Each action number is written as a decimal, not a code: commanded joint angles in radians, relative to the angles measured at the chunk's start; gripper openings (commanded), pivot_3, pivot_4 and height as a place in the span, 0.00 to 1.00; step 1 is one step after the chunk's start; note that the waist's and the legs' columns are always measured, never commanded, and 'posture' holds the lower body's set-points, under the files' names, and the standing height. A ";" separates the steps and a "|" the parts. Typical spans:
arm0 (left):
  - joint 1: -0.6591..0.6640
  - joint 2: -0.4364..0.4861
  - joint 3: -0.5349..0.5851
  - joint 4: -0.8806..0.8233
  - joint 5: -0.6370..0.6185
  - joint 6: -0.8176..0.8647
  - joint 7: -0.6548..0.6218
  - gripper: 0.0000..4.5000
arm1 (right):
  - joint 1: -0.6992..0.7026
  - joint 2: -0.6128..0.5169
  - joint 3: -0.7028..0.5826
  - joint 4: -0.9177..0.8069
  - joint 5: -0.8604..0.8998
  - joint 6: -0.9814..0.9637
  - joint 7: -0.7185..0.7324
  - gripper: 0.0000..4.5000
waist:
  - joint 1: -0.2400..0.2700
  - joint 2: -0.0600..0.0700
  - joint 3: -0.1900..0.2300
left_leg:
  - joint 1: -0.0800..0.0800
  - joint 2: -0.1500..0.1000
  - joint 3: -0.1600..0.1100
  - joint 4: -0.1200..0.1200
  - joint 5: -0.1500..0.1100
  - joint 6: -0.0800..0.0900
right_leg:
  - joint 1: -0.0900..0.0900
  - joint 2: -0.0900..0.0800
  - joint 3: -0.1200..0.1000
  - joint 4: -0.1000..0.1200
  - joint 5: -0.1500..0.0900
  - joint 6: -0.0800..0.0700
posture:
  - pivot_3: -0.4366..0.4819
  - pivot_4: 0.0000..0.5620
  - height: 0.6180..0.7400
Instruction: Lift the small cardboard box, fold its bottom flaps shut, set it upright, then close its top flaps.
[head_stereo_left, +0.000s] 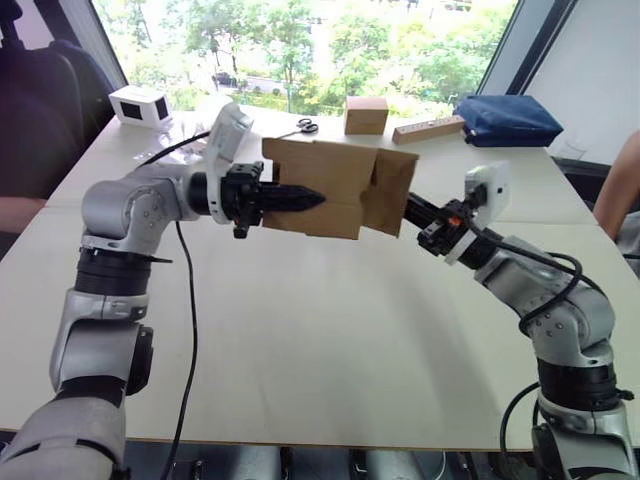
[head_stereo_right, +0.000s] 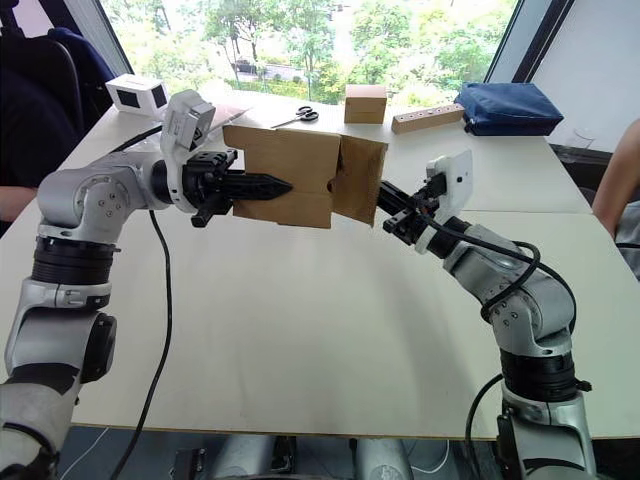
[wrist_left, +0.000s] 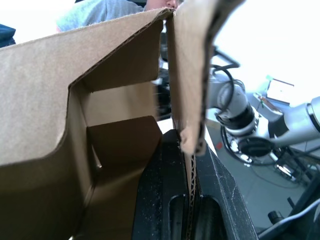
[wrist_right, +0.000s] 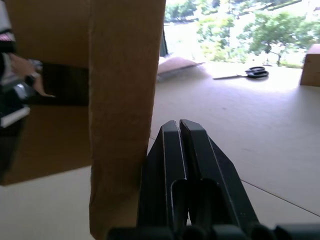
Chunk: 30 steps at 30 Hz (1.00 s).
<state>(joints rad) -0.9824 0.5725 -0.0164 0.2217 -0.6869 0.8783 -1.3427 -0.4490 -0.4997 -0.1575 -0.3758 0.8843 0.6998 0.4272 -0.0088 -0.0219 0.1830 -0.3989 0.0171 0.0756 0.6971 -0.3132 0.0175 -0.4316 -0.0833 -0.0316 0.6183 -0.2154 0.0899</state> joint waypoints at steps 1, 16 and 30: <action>-0.041 -0.003 0.036 0.006 -0.011 -0.019 0.008 0.00 | 0.013 0.020 -0.063 -0.082 0.115 0.022 -0.013 0.01 | 0.000 0.000 0.000 | 0.000 0.000 0.000 0.000 0.000 0.000 | 0.000 0.000 0.000 0.000 0.000 0.000 | 0.48 0.27 1.00; -0.055 -0.022 0.040 0.034 -0.020 -0.012 0.014 0.00 | 0.078 0.137 -0.081 -0.115 0.286 0.000 -0.107 0.24 | -0.002 0.000 0.000 | 0.000 0.000 0.000 0.000 0.000 0.000 | 0.000 0.000 0.000 0.000 0.000 0.000 | 0.48 0.27 1.00; -0.055 -0.012 0.055 0.036 -0.019 -0.008 0.015 0.00 | 0.164 0.038 -0.214 -0.155 0.628 0.018 -0.125 0.52 | -0.002 0.000 0.000 | 0.000 0.000 0.000 0.000 0.000 0.000 | 0.000 -0.001 0.000 0.000 0.000 0.000 | 0.48 0.27 1.00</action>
<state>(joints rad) -1.0084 0.5512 0.0149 0.2764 -0.6881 0.8771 -1.3236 -0.2908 -0.4358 -0.3321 -0.4939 1.4439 0.7257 0.3017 -0.0106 -0.0218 0.1830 -0.3988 0.0172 0.0760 0.6974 -0.3134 0.0177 -0.4318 -0.0840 -0.0313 0.6188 -0.2154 0.0900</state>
